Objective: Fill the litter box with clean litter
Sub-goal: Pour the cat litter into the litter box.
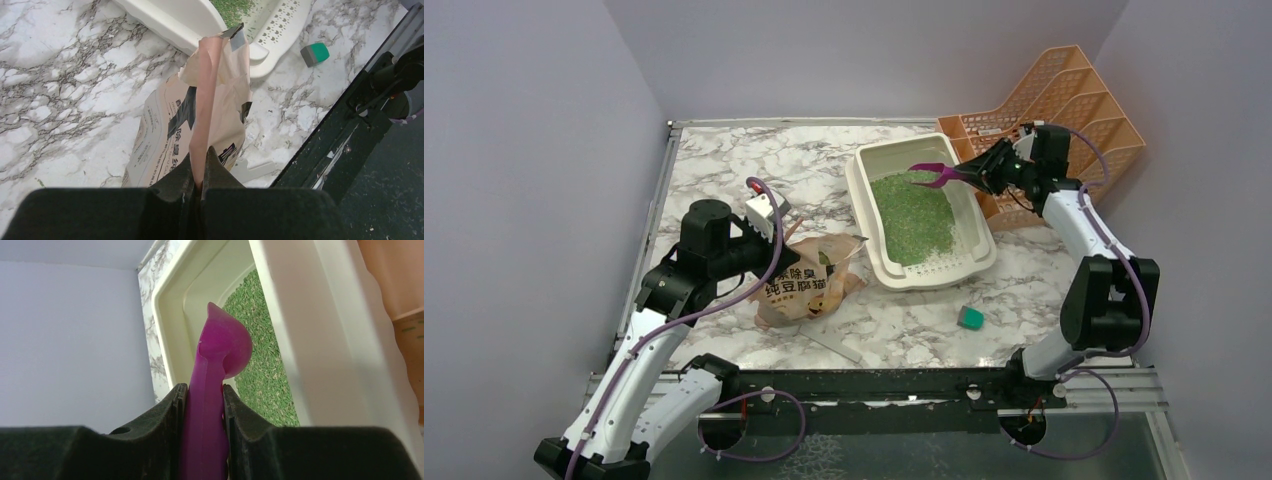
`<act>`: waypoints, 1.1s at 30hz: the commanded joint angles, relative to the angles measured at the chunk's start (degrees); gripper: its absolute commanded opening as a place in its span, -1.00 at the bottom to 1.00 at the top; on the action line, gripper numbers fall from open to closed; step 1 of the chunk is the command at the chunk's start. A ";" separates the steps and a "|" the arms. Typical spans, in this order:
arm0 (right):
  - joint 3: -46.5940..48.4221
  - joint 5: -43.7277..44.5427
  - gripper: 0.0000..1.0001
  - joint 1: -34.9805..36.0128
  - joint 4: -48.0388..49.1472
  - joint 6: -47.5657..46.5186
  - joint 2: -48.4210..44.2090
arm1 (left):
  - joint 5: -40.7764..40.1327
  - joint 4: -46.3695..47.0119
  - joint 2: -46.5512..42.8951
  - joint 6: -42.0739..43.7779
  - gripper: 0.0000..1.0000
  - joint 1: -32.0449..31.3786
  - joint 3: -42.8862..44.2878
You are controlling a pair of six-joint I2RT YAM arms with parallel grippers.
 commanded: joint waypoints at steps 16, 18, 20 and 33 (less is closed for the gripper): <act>-13.90 4.88 -0.99 -3.94 -17.69 -8.53 -26.48 | 3.43 3.37 -0.41 2.48 -1.00 -0.06 2.22; -14.51 5.73 -0.99 -4.57 -17.94 -8.22 -28.25 | 3.04 3.17 -0.56 3.18 -1.00 -0.06 2.31; -14.36 5.88 -0.99 -5.00 -17.51 -7.82 -28.85 | 2.93 2.73 -0.40 3.81 -1.00 -0.06 2.81; -5.66 0.49 -0.99 -5.37 0.47 -2.50 -10.77 | 2.85 2.28 -0.10 4.13 -1.00 -0.06 3.51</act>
